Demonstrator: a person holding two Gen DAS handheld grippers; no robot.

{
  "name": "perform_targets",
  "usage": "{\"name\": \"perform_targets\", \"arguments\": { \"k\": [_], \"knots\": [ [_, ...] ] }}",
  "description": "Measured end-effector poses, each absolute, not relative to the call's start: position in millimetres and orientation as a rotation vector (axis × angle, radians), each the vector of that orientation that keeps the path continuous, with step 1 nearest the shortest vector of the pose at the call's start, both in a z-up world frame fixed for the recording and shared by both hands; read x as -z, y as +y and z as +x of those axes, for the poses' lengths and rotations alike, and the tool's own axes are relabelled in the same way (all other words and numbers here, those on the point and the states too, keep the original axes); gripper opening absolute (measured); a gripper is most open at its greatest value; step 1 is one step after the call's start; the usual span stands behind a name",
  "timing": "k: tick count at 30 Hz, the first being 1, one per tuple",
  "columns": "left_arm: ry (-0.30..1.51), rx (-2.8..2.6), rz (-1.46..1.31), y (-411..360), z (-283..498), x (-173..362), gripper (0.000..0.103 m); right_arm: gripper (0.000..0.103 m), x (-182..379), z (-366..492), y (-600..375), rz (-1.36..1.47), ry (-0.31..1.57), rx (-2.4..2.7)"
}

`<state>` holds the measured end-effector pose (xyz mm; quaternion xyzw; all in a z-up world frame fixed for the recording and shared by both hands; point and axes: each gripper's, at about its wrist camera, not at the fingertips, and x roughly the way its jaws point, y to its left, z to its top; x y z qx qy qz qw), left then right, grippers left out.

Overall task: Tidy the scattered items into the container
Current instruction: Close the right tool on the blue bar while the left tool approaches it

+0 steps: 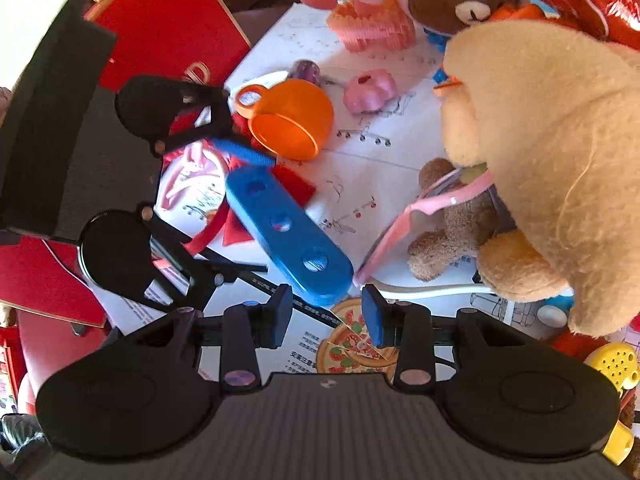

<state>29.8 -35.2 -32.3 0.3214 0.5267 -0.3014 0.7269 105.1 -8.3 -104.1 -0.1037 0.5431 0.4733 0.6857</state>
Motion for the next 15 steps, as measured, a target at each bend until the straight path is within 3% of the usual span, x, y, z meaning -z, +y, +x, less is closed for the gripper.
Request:
{"name": "perform_targets", "arguments": {
  "k": [2, 3, 4, 7, 8, 10, 15],
  "knots": [
    [1.176, 0.657, 0.642, -30, 22, 28, 0.080, 0.044, 103, 104, -7, -0.232, 1.206, -1.082],
    [1.183, 0.658, 0.613, -29, 18, 27, 0.074, 0.044, 104, 103, -6, -0.236, 1.205, -1.090],
    [1.206, 0.660, 0.573, -27, 15, 27, 0.052, 0.044, 105, 101, -4, -0.241, 1.207, -1.095],
    [1.304, 0.631, 0.417, -19, 9, 34, 0.044, 0.044, 108, 98, -1, -0.249, 1.214, -1.101],
    [1.319, 0.614, 0.402, -19, 4, 37, 0.044, 0.044, 108, 97, -2, -0.244, 1.218, -1.103],
    [1.292, 0.593, 0.380, -20, -4, 37, 0.059, 0.045, 109, 95, -4, -0.237, 1.231, -1.094],
    [1.242, 0.564, 0.325, -24, -8, 36, 0.062, 0.045, 113, 92, -9, -0.234, 1.283, -1.047]
  ]
}}
